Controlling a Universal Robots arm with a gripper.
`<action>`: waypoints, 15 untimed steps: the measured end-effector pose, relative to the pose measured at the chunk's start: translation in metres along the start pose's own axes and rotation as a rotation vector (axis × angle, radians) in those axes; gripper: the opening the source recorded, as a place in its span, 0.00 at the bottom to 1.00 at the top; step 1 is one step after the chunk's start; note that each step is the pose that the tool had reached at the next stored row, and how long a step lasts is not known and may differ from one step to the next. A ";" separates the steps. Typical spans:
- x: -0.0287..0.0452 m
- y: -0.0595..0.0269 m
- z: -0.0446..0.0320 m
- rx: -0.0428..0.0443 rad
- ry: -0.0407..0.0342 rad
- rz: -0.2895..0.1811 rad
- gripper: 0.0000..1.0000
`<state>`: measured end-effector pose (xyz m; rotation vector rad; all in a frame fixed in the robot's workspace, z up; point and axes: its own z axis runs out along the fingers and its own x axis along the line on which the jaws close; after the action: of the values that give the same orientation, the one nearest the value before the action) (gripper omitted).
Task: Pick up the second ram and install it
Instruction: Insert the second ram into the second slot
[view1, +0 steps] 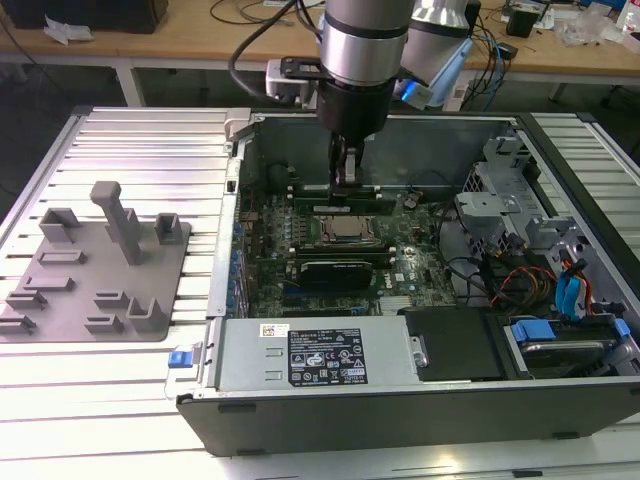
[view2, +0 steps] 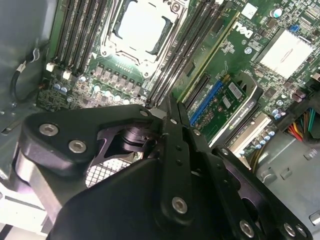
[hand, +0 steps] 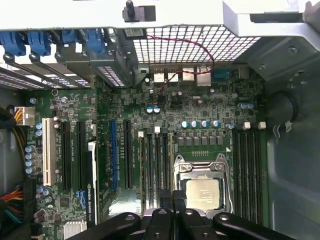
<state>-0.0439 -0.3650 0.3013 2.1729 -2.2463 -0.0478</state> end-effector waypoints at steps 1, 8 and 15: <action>0.0010 0.0000 0.0006 0.0000 -0.0001 0.000 0.09; 0.0059 -0.0005 0.0100 0.0000 0.0023 0.000 0.09; 0.0060 -0.0009 0.0202 0.0001 0.0023 0.000 0.09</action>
<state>-0.0439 -0.3708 0.2810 2.1717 -2.2452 -0.0452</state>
